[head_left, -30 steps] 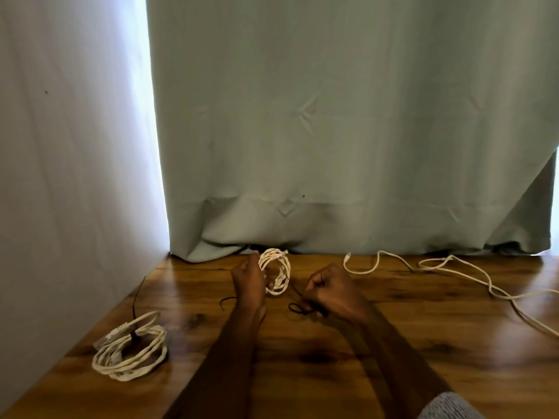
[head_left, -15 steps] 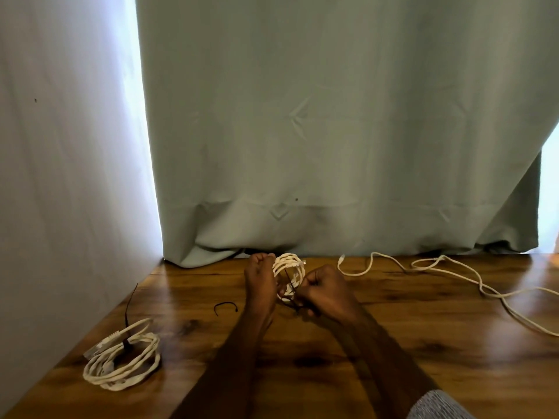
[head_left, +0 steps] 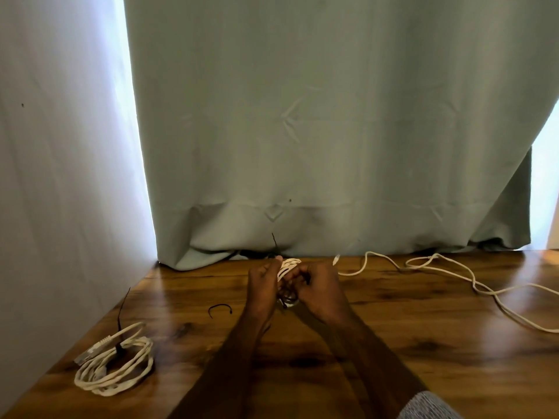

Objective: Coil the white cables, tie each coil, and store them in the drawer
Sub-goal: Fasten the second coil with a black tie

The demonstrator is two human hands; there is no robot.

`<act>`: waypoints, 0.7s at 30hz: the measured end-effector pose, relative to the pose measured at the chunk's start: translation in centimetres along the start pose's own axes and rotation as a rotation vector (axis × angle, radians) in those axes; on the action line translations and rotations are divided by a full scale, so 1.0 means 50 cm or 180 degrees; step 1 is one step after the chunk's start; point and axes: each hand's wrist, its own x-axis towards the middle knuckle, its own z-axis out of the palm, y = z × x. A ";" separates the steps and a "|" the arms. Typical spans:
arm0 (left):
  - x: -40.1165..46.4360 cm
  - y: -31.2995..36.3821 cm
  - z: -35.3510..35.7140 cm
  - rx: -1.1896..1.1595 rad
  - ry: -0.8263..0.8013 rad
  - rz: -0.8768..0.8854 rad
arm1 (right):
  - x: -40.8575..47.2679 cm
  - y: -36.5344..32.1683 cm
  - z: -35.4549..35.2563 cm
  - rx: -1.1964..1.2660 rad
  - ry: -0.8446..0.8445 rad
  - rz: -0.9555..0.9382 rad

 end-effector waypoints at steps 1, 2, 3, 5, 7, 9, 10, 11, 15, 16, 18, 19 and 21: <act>0.002 -0.002 -0.003 0.0002 0.0012 -0.0033 | 0.000 0.002 0.004 -0.0071 0.0083 -0.0049; 0.002 -0.003 -0.005 0.0029 0.0018 -0.0067 | 0.001 0.006 0.008 -0.0113 0.0172 -0.0068; 0.003 -0.005 -0.007 0.0057 0.0014 -0.0096 | 0.001 0.009 0.011 -0.0099 0.0232 -0.0057; 0.001 -0.004 -0.010 0.0101 -0.0034 -0.0147 | 0.001 0.011 0.012 0.0014 0.0262 -0.0005; 0.000 -0.003 -0.010 0.0132 -0.0132 -0.0167 | 0.002 0.013 0.012 0.0189 0.0267 0.0004; -0.002 -0.005 -0.011 0.0230 -0.0253 -0.0115 | 0.003 0.019 0.015 0.0354 0.0318 0.0033; -0.003 -0.005 -0.011 0.0288 -0.0268 -0.0051 | 0.006 0.024 0.017 0.0397 0.0360 0.0097; -0.003 -0.005 -0.012 0.0338 -0.0229 0.0003 | 0.008 0.027 0.019 0.0445 0.0384 0.0182; 0.008 0.007 -0.023 0.0290 0.0212 0.0148 | 0.014 0.030 0.012 0.0969 -0.0160 0.0628; 0.009 0.012 -0.028 0.0238 0.0287 0.0151 | 0.012 0.028 0.008 0.1157 -0.0419 0.0711; 0.011 0.017 -0.040 0.0252 0.0358 0.0139 | 0.008 0.027 -0.001 0.1499 -0.0801 0.0721; 0.011 0.016 -0.045 0.0282 0.0364 0.0130 | 0.007 0.026 -0.005 0.1666 -0.0913 0.0689; 0.012 0.012 -0.047 0.0296 0.0349 0.0147 | 0.009 0.024 -0.011 0.1789 -0.1010 0.0622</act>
